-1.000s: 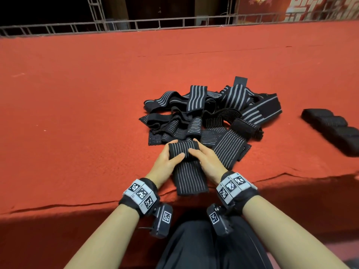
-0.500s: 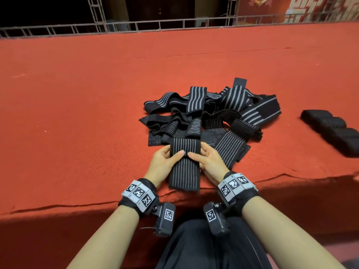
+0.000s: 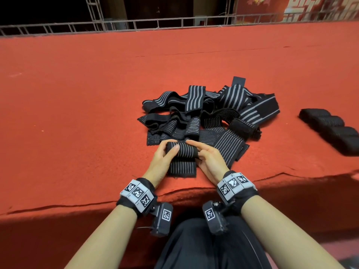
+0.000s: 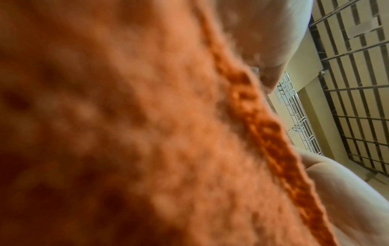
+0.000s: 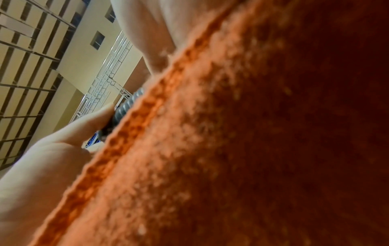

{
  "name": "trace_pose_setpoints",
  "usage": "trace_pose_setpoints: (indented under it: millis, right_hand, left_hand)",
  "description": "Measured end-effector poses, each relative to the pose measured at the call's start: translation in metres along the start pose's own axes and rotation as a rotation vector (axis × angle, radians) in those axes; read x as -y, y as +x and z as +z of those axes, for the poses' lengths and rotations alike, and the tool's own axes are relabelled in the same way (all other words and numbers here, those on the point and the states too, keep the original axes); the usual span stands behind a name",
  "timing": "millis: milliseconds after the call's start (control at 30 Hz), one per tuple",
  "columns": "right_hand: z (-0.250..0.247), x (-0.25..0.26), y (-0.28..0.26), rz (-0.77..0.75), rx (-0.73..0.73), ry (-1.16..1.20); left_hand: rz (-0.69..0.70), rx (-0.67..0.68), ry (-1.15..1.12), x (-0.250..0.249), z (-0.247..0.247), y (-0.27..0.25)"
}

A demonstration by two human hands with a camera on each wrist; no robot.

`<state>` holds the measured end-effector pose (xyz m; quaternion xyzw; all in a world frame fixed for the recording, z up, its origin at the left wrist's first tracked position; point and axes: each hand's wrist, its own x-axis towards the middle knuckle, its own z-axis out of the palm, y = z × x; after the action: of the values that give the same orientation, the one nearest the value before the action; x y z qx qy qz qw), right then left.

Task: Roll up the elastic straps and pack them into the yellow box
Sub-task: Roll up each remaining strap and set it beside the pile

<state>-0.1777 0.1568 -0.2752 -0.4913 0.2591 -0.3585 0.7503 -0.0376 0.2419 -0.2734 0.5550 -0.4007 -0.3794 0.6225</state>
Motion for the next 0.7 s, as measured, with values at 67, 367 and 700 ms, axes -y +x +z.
trace_pose_setpoints:
  millis: [67, 367, 700]
  right_hand:
    - [-0.0007, 0.0003, 0.0030, 0.028, -0.017, 0.058]
    - [0.0015, -0.0087, 0.0040, -0.031, -0.017, -0.093]
    - [-0.0037, -0.0036, -0.0009, -0.001, 0.013, -0.073]
  left_hand:
    - [-0.051, 0.000, -0.022, 0.0001, -0.0006, 0.0005]
    - [-0.129, -0.001, -0.138, 0.0028, -0.0043, 0.0016]
    - [-0.153, 0.002, -0.063, -0.0057, 0.0022, 0.0029]
